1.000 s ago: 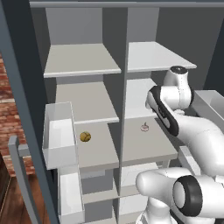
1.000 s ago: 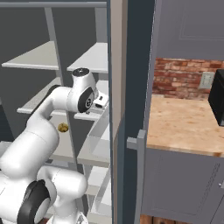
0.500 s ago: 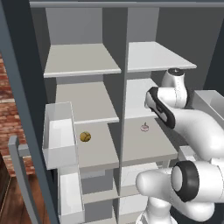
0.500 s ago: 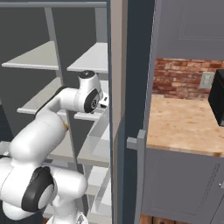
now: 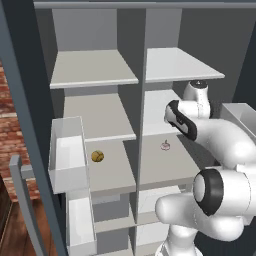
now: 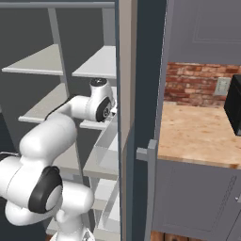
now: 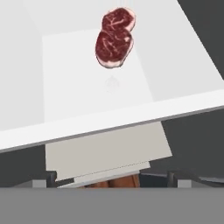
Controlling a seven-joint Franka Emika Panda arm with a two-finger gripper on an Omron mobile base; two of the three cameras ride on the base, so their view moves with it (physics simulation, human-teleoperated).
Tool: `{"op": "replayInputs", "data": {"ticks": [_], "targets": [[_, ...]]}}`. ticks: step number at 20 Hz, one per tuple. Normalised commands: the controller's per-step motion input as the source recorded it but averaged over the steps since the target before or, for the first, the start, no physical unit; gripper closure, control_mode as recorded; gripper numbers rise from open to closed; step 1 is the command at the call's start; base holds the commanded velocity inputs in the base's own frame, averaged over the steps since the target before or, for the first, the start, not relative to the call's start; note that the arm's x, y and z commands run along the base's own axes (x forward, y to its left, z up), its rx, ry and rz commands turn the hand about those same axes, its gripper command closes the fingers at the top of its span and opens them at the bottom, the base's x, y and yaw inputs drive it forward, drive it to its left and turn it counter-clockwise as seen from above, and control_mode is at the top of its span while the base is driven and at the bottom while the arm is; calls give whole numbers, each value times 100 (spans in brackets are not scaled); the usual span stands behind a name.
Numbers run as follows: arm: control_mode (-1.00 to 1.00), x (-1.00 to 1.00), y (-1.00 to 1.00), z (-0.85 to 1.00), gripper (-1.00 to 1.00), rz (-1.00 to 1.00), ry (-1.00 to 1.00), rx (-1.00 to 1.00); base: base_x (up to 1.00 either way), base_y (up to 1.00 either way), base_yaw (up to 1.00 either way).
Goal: There's a steak in the fridge that needs to be moved to the freezer for freezing. Pick up the steak from the fridge, place it on any shelf in the freezer, and close the fridge and freezer doors when done.
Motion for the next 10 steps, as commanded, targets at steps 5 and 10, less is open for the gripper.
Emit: {"op": "replayInputs", "data": {"ticks": [5, 10], "targets": [[-100, 30, -6, -18, -100, 0, 0, 0, 0, 0, 0], [-100, 32, -4, -23, -100, 0, 0, 0, 0, 0, 0]]}}
